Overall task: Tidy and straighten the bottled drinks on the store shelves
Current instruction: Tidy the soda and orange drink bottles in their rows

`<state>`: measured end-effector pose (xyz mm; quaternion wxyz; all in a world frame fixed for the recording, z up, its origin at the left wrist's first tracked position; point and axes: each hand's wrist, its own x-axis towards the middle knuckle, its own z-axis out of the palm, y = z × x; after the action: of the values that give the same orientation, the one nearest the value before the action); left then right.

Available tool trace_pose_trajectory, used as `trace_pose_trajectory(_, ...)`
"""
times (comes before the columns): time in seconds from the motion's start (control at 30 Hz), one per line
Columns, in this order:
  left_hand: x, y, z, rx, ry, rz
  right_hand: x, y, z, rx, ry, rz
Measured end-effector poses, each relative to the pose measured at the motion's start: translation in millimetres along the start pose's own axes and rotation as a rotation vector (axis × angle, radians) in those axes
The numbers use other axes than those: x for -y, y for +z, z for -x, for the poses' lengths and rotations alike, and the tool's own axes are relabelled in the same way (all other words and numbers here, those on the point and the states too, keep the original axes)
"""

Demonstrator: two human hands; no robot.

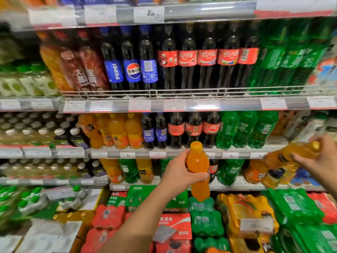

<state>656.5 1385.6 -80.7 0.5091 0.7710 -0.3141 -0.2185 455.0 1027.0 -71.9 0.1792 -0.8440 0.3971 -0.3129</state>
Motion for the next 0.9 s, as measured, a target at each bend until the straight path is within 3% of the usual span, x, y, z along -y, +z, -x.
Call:
trace_pose_trajectory(0.17, -19.7, 39.5, -20.7, 0.033, 0.079, -0.099, -0.6, -10.6, 16.9, 0.023, 0.031, -0.048)
trace_pose_trajectory(0.43, -74.8, 173.9, -103.8, -0.106, 0.269, -0.316, -96.3, -32.9, -13.1, 0.071, -0.031, -0.066)
trace_pose_trajectory(0.67, -122.0, 285.2, -191.0, -0.185, 0.148, -0.433, -167.0, -61.9, -56.4, 0.072, -0.083, -0.124)
trace_pose_trajectory(0.9, -119.1, 352.7, -259.7, -0.299, 0.042, -0.415, -214.7, -72.9, -75.0, 0.087, -0.050, -0.200)
